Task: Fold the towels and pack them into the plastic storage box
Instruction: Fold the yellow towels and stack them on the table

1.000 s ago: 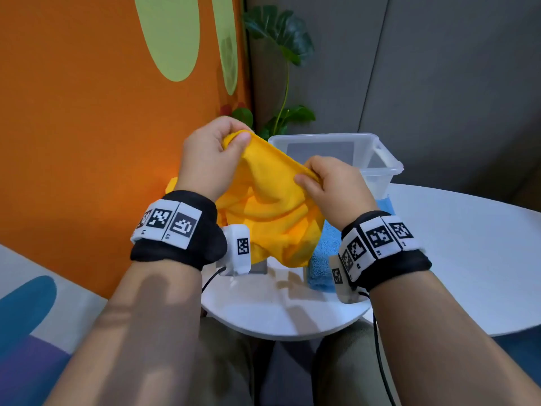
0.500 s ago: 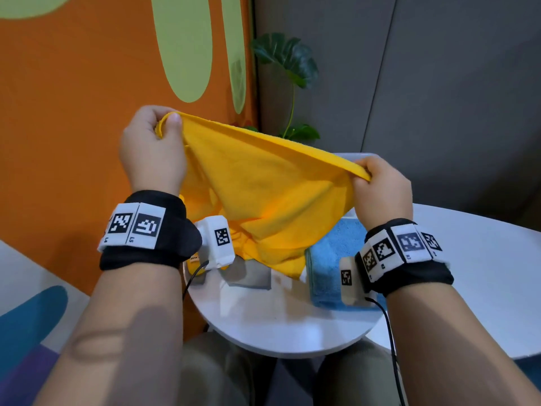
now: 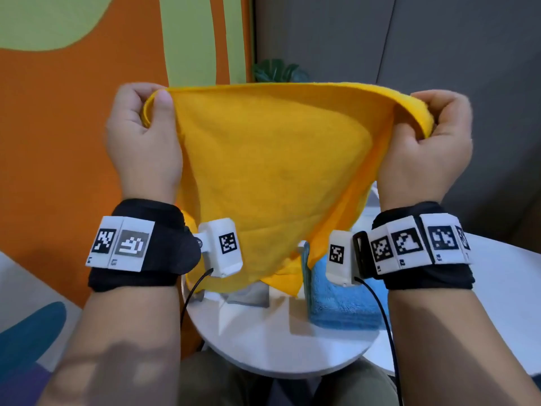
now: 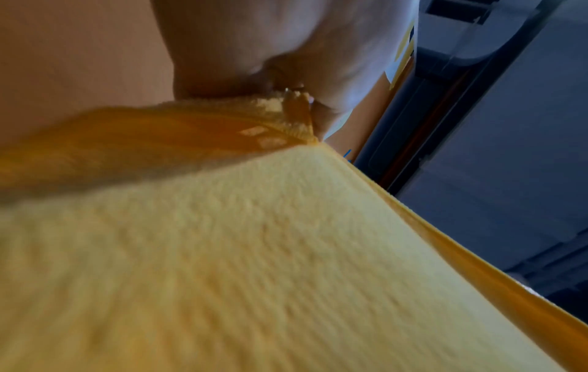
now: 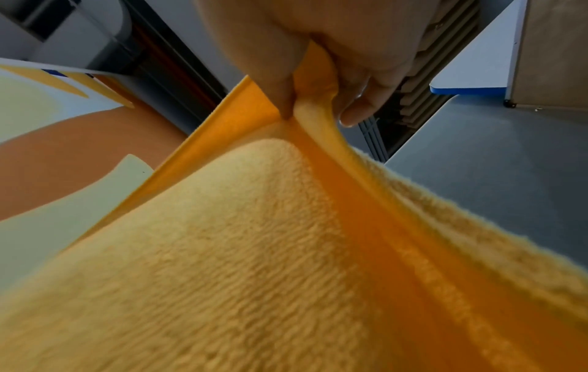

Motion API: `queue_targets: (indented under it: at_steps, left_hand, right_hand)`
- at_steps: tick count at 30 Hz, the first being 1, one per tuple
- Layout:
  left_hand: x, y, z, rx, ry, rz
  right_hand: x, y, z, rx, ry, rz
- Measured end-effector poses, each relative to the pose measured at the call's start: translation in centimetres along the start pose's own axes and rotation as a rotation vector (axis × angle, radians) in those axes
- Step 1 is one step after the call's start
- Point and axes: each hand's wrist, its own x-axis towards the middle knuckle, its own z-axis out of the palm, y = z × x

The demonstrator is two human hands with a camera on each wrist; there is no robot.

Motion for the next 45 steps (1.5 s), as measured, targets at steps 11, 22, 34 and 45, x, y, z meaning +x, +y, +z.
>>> queue_targets:
  at_steps: [11, 22, 34, 45]
  left_hand:
    - [-4.4, -4.3, 0.5, 0.604, -0.647, -0.427]
    - [-8.4, -2.3, 4.0, 0.135, -0.869, -0.726]
    - [-8.5, -1.1, 4.3, 0.018, -0.953, -0.711]
    - [-8.0, -1.3, 4.1, 0.049, -0.985, -0.631]
  right_hand:
    - [-3.8, 4.7, 0.9, -0.546, -0.669, 0.512]
    - [-7.8, 3.9, 3.2, -0.412, -1.03, 0.466]
    - [-8.0, 3.4, 3.7, -0.354, -1.006, 0.354]
    - [-7.9, 3.2, 3.0, -0.262, -1.143, 0.228]
